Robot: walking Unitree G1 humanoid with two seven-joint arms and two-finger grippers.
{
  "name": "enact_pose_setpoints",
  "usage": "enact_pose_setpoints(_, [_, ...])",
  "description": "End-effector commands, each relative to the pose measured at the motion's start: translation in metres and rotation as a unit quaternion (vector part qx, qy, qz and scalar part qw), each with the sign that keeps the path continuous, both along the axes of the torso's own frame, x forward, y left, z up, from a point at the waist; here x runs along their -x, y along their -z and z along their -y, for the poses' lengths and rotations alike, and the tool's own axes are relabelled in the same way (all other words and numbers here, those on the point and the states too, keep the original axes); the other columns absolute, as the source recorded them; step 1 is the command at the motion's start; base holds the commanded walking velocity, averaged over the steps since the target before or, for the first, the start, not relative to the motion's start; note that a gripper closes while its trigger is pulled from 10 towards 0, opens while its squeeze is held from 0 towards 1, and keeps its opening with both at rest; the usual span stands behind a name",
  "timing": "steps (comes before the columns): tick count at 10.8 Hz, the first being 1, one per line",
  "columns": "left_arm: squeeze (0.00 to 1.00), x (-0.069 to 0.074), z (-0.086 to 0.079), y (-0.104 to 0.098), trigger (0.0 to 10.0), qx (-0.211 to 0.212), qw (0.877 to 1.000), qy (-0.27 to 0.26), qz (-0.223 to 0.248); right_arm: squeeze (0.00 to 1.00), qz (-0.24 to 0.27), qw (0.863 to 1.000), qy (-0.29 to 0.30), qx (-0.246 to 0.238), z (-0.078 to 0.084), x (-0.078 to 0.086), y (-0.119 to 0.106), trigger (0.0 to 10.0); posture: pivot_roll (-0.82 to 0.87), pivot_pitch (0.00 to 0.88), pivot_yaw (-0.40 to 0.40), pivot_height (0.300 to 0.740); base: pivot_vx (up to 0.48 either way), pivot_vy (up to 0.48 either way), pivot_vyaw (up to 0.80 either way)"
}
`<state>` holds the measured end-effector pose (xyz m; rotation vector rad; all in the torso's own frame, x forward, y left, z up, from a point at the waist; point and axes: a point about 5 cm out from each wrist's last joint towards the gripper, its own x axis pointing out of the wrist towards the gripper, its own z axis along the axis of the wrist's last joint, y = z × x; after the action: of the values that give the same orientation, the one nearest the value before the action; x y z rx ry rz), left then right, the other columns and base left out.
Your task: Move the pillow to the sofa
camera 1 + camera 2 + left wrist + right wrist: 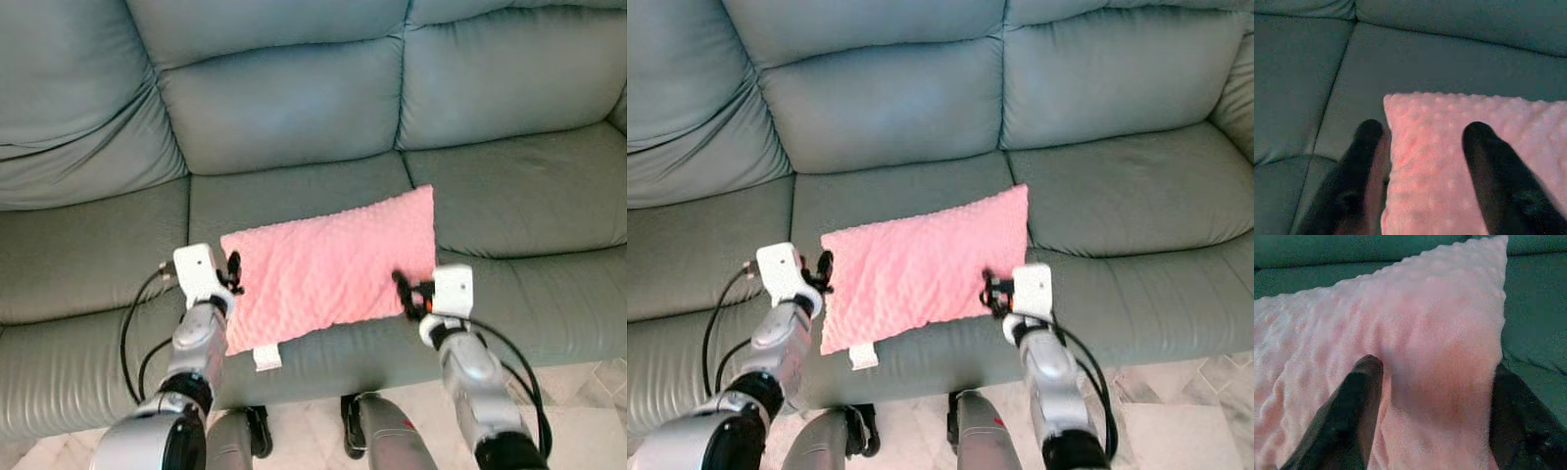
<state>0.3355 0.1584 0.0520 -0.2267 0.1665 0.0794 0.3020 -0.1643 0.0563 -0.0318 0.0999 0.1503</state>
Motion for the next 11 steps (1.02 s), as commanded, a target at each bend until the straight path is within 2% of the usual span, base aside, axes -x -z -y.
enact_pose_setpoints(1, [1.0,0.009,-0.004,0.012,10.0,0.003,1.0,-0.003,-0.019,1.0,-0.016,1.0,-0.003,0.011,0.0,0.007,0.009,10.0,-0.24,0.4,0.036,0.74,0.0,0.0,0.0])
enact_pose_setpoints(3, [1.0,0.011,-0.002,0.012,10.0,0.009,1.0,0.015,-0.005,1.0,-0.024,0.999,0.015,0.026,0.008,0.007,0.011,10.0,-0.23,0.396,0.037,0.74,0.0,0.0,0.0])
enact_pose_setpoints(7, [1.0,0.023,-0.016,0.012,10.0,0.016,0.999,0.026,0.026,1.0,-0.021,0.999,0.035,0.016,0.013,0.001,0.006,10.0,-0.21,0.39,0.039,0.74,0.0,0.0,0.0])
enact_pose_setpoints(8, [1.0,0.029,-0.015,0.013,10.0,0.019,0.999,0.035,0.031,1.0,-0.035,0.997,0.04,0.049,0.019,0.004,0.011,10.0,-0.2,0.382,0.037,0.74,0.0,0.0,0.0])
enact_pose_setpoints(9, [1.0,0.034,-0.014,0.012,10.0,0.018,0.998,0.044,0.034,1.0,-0.037,0.993,0.069,0.087,0.033,0.006,0.012,10.0,-0.2,0.378,0.039,0.74,0.0,0.0,0.0])
enact_pose_setpoints(10, [1.0,0.04,-0.015,0.01,10.0,0.02,0.998,0.054,0.037,1.0,-0.04,0.983,0.121,0.131,0.056,0.006,0.01,10.0,-0.2,0.369,0.043,0.74,0.0,0.0,0.0])
enact_pose_setpoints(11, [1.0,0.052,-0.019,0.012,10.0,0.012,0.997,0.068,0.019,1.0,-0.052,0.971,0.166,0.161,0.078,0.008,0.01,10.0,-0.19,0.364,0.05,0.74,0.0,0.0,0.0])
